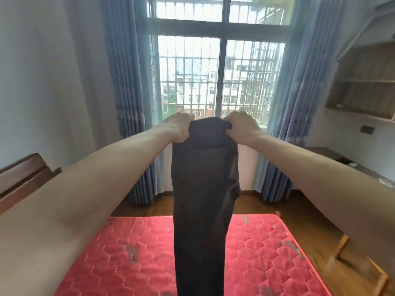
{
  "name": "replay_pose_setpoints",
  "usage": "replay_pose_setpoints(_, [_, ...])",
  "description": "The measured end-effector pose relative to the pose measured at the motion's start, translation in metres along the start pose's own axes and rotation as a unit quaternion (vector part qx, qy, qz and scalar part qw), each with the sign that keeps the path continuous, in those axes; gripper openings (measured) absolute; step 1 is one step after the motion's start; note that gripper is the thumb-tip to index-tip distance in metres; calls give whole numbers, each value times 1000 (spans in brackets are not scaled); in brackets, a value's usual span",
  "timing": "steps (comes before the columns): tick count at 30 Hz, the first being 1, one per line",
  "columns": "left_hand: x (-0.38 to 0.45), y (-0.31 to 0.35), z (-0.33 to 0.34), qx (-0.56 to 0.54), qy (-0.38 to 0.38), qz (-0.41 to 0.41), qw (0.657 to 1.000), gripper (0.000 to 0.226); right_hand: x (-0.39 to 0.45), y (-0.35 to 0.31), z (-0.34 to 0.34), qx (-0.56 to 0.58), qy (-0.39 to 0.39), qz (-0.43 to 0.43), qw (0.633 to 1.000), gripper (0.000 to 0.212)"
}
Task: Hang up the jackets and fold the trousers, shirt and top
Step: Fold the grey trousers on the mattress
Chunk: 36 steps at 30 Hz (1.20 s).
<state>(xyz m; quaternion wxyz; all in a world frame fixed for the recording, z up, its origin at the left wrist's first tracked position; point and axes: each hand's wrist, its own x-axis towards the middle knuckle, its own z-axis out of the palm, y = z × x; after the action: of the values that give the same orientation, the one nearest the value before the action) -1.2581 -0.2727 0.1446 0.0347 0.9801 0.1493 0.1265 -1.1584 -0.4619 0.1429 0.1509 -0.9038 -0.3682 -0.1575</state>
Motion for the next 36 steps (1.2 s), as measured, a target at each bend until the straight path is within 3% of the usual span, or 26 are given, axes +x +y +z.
replay_pose_setpoints(3, [7,4,-6,38,147,34,988,29,10,6,-19,11,88,-16,996,13])
replay_pose_setpoints(6, [1,11,-9,71,233,68,967,34,8,14,-34,-4,134,-36,990,18])
replay_pose_setpoints(9, [-18,18,-3,57,272,109,955,23,-14,25,-35,-23,148,-46,988,19])
replay_pose_setpoints(12, [-49,22,21,12,264,149,953,16,-54,35,-18,-24,144,-38,989,18])
replay_pose_setpoints(15, [-84,21,77,2,209,187,960,23,-111,50,24,-47,101,-28,993,17])
replay_pose_setpoints(18, [-126,21,165,-10,142,188,972,19,-176,66,93,-58,11,-6,998,20])
replay_pose_setpoints(23, [-229,33,361,13,-53,178,982,29,-308,87,258,-108,-177,-29,978,21])
replay_pose_setpoints(25, [-278,40,440,-9,-116,170,979,40,-368,91,327,-120,-231,-54,964,28])
replay_pose_setpoints(28, [-356,52,545,-21,-214,148,965,48,-457,93,413,-129,-251,-64,957,27])
replay_pose_setpoints(32, [-463,71,645,-29,-316,121,940,58,-578,93,493,-96,-393,-36,914,32])
replay_pose_setpoints(34, [-513,80,682,-42,-352,118,927,56,-631,91,515,-74,-401,-38,912,33])
replay_pose_setpoints(36, [-557,88,714,-52,-382,119,915,50,-679,92,534,-75,-399,-85,910,48])
